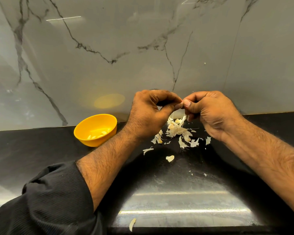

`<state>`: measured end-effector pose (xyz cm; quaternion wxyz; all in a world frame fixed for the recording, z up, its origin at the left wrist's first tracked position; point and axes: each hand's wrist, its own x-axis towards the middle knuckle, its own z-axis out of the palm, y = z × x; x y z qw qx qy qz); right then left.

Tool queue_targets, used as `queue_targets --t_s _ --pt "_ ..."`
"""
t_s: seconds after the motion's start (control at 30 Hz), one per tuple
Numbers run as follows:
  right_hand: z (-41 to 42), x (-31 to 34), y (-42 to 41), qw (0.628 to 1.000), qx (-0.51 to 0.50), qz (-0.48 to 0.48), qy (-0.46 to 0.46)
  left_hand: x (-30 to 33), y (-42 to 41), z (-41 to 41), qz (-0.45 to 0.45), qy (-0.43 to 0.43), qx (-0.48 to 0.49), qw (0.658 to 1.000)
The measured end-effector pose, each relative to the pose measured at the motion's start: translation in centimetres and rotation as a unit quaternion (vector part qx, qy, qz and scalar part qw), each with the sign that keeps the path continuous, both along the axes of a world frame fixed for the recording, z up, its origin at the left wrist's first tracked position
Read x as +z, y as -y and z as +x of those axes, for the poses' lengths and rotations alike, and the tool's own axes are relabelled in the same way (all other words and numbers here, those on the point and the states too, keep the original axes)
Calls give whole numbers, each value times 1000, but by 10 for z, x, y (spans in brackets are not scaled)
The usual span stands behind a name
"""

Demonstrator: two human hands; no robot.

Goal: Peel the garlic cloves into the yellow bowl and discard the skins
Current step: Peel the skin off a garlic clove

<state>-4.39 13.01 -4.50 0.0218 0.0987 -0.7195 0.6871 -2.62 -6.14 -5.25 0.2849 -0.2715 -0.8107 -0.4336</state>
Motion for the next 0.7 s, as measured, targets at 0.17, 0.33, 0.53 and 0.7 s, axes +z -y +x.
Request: queue_targets --t_s 0.17,0.33,0.53,0.7 --pt "3 5 1 998 21 -60 29 -3 1 -3 87 42 -38 995" --pt "3 7 -1 994 61 -80 35 -1 5 -4 122 55 -71 988" --pt "2 7 -5 992 94 -75 33 -1 9 -6 93 76 -47 992" --pt "0 7 -9 994 97 -38 18 3 13 -5 35 65 -29 997"
